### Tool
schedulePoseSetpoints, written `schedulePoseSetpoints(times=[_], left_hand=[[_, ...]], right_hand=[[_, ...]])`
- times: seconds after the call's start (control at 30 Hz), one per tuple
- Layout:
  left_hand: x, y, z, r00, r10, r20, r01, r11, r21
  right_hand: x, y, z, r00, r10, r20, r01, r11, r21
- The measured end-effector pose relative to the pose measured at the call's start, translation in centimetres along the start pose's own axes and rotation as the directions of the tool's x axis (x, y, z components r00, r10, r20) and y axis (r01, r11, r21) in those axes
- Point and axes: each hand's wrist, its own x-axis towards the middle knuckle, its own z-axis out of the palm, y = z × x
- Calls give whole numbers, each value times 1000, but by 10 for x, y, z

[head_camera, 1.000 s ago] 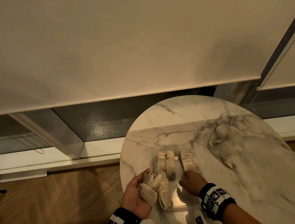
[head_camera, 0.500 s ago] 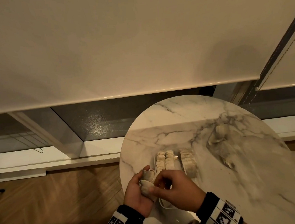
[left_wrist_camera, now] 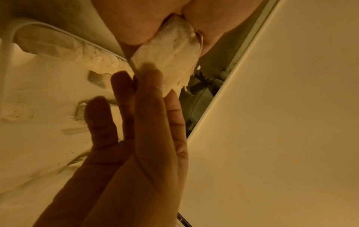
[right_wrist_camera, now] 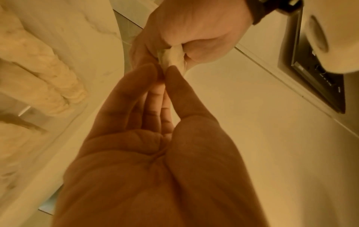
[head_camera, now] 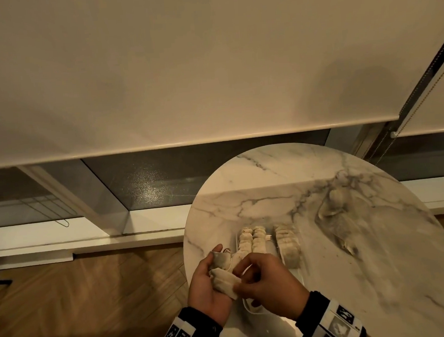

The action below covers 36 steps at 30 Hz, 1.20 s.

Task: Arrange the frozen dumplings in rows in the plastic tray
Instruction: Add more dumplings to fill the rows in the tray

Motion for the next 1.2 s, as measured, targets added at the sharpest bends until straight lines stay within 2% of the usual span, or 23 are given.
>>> schedulePoseSetpoints(times=[0.13, 0.23, 0.4, 0.5, 0.63, 0.73, 0.9, 1.2], left_hand=[[6, 3, -6, 997, 82, -14, -82, 997, 13], [6, 3, -3, 995, 97, 5, -97, 995, 8], [3, -2, 7, 985, 171, -4, -171, 984, 45], [0, -3, 10, 986, 160, 49, -161, 987, 7], [1, 1, 3, 990, 139, 40, -139, 990, 12], [7, 6, -7, 989, 146, -23, -147, 989, -16], [10, 13, -17, 991, 126, -55, -128, 991, -42], [6, 22, -23, 990, 112, -83, -114, 993, -24]], right_hand=[[3, 6, -4, 999, -6, 42, 3, 998, 62], [3, 7, -1, 998, -21, 56, 13, 990, 142], [8, 8, 8, 992, -99, -74, 107, 988, 108], [11, 11, 2, 994, -105, -4, 105, 982, 154], [8, 13, -7, 988, -112, 103, 82, 962, 260], [6, 15, -14, 993, -59, 103, 11, 911, 413], [5, 19, -20, 996, 4, 92, -62, 766, 640], [-4, 19, -28, 970, -57, 235, -136, 676, 724]])
